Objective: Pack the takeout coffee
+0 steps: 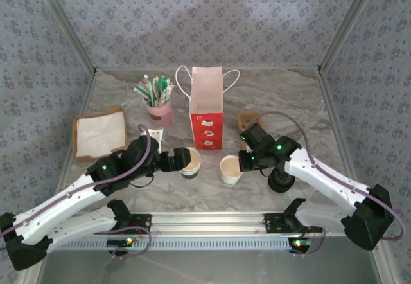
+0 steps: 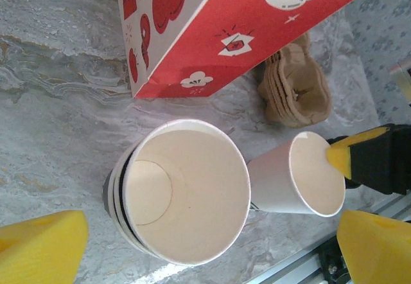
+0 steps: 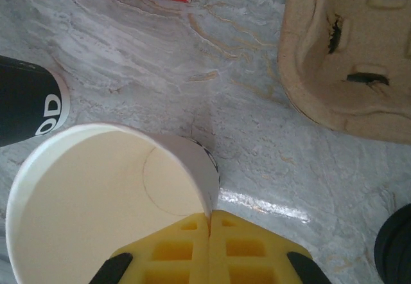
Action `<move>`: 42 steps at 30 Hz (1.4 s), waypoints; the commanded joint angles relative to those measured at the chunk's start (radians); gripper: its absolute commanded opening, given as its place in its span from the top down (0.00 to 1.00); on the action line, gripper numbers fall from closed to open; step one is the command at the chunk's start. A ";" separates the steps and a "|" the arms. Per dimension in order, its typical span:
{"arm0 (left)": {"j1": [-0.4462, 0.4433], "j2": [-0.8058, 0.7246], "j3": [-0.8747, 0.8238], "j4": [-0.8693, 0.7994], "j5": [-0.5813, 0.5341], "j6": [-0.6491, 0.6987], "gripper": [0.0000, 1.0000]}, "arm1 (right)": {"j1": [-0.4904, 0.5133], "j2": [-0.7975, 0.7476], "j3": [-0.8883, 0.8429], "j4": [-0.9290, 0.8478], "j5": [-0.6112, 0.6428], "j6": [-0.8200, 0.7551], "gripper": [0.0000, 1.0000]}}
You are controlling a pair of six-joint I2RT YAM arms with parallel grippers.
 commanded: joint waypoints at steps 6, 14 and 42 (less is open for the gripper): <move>-0.067 0.065 0.070 0.030 -0.088 0.032 0.00 | -0.006 0.003 -0.019 0.052 0.015 0.026 0.55; -0.151 0.152 0.154 0.004 -0.151 0.062 0.01 | -0.011 -0.094 0.031 -0.111 0.130 0.070 0.04; -0.325 0.685 0.511 0.032 -0.056 0.228 0.01 | -0.454 -0.286 -0.181 -0.267 0.195 0.314 0.00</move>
